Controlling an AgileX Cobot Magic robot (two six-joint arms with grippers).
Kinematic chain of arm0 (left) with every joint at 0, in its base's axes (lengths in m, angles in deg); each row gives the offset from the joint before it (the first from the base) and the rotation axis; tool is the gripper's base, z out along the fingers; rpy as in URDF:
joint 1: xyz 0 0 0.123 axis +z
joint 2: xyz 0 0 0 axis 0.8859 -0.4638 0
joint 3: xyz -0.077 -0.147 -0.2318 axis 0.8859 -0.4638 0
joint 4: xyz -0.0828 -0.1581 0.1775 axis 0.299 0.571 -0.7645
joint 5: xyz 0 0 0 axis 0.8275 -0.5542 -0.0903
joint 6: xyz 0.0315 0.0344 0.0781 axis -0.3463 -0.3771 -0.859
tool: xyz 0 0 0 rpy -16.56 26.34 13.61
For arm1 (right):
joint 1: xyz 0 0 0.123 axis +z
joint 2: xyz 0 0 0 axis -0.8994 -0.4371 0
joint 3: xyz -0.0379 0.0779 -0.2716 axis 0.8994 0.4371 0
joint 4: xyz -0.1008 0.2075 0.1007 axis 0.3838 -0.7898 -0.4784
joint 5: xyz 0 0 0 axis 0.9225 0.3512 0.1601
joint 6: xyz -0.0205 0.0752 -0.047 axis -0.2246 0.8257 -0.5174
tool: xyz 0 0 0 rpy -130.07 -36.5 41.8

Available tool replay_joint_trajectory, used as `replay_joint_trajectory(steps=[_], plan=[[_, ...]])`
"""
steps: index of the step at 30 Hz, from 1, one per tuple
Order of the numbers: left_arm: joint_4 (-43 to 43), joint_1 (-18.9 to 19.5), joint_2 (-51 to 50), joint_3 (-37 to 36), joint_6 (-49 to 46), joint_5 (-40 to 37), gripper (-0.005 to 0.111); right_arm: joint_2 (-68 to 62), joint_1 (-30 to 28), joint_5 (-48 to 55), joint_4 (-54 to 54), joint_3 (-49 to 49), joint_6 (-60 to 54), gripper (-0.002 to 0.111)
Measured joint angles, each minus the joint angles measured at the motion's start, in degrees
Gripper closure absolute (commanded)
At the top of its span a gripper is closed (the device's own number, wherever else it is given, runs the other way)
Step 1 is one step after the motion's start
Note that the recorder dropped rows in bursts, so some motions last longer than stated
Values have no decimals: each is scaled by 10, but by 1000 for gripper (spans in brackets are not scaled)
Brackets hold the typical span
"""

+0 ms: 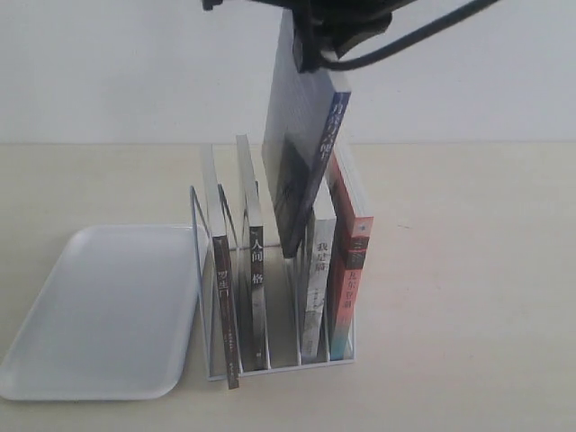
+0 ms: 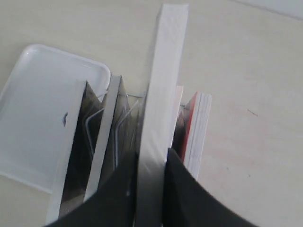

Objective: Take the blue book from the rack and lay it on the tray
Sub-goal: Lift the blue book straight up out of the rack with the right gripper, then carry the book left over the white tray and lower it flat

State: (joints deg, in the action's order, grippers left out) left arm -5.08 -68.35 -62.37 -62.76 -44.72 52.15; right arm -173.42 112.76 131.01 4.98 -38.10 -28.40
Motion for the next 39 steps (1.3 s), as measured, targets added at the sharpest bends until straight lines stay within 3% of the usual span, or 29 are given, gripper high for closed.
replay_joint_trajectory(steps=[9, 15, 20, 25, 29, 32, 35, 39], plan=[[0, 0, 0, 0, 0, 0, 102, 56, 0, -184, 10, 0, -56, 108], [0, 0, 0, 0, 0, 0, 102, 51, 0, -306, -63, 0, -139, 108], [0, 0, 0, 0, 0, 0, 102, 32, 7, -308, -136, 0, -227, 108], [0, 0, 0, 0, 0, 0, 102, -15, 64, -270, -142, 0, -344, 108], [0, 0, 0, 0, 0, 0, 102, -56, 126, -267, -64, 0, -360, 108], [0, 0, 0, 0, 0, 0, 102, -95, 163, -267, 65, 0, -314, 108], [0, 0, 0, 0, 0, 0, 102, -135, 174, -272, 182, 0, -270, 108], [0, 0, 0, 0, 0, 0, 102, -174, 174, -294, 250, 0, -253, 108]])
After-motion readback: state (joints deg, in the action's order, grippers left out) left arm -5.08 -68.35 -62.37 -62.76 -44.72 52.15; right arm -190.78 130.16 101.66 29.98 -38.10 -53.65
